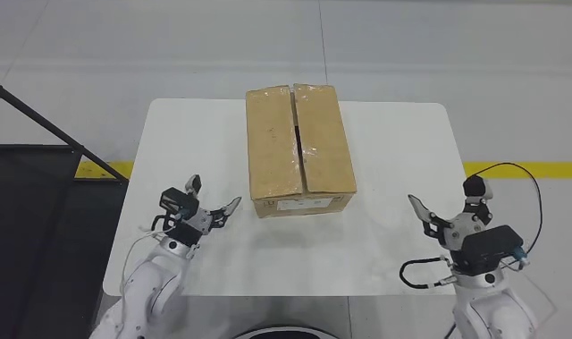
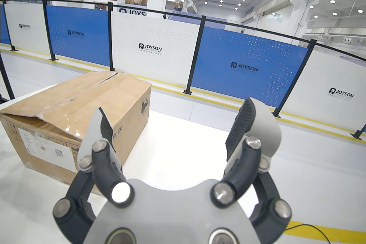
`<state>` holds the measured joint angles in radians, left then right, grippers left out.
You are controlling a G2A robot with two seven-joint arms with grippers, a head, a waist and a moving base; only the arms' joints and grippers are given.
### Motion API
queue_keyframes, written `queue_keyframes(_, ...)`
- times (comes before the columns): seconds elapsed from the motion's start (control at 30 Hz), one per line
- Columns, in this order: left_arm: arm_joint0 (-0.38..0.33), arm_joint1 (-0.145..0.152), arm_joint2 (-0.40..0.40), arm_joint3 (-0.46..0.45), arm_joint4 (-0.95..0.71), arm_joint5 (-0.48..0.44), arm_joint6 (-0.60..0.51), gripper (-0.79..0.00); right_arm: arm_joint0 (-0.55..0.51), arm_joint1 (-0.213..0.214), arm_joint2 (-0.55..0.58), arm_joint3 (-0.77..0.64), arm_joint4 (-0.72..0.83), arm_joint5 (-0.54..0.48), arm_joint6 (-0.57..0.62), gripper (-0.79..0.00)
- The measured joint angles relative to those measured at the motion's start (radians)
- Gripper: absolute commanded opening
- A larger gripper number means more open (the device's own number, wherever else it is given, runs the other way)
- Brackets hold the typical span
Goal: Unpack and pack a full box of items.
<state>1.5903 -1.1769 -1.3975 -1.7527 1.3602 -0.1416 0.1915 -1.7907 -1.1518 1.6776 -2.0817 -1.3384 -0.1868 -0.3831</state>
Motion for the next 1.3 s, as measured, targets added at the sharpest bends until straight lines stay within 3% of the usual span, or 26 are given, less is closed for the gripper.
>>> queue_keyframes(0.3,-0.095,-0.017,0.094,0.083,0.02,0.013,-0.013,0.0,-0.002,-0.001,0.017,0.001,-0.009,-0.033,-0.011,0.0)
queue_keyframes(0.77,-0.141,-0.033,0.177,0.096,0.023,-0.021,-0.023,0.0,0.009,-0.004,0.019,0.029,-0.014,-0.074,-0.019,0.0)
queue_keyframes(1.3,-0.265,-0.075,0.354,0.148,0.002,-0.046,-0.079,0.0,-0.011,-0.008,0.048,0.074,0.012,-0.086,-0.065,0.0)
